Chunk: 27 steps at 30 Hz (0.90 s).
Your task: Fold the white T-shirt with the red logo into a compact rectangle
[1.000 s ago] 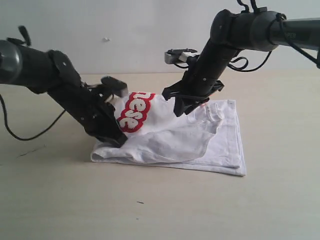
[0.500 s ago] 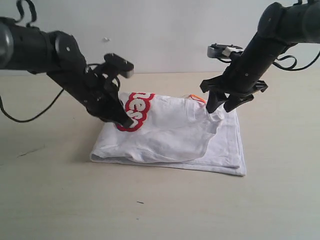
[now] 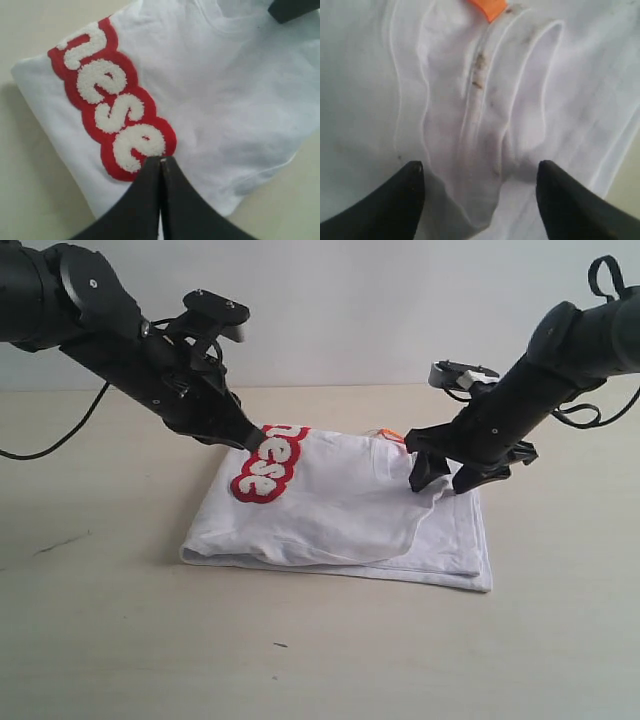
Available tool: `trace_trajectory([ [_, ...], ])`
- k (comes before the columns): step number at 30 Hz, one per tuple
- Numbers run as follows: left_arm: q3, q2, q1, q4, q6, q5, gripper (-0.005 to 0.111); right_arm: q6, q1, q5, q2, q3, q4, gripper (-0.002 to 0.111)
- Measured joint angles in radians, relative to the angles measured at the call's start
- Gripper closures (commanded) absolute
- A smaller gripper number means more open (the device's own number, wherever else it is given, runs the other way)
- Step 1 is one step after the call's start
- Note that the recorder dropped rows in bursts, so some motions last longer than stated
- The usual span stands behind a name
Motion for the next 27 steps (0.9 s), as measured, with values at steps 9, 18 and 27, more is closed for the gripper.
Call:
trace_trajectory([
  [9,0.0,0.0,0.0,-0.002,0.0,-0.016,0.107,-0.135,0.0,-0.037,0.016,0.005,0.203,0.045],
  [18,0.0,0.0,0.0,-0.002,0.0,-0.023,0.107,-0.151,0.0,-0.055,0.056,0.005,0.222,0.061],
  [27,0.0,0.0,0.0,-0.007,0.0,-0.029,0.107,-0.183,0.0,-0.071,0.06,0.002,0.223,0.108],
])
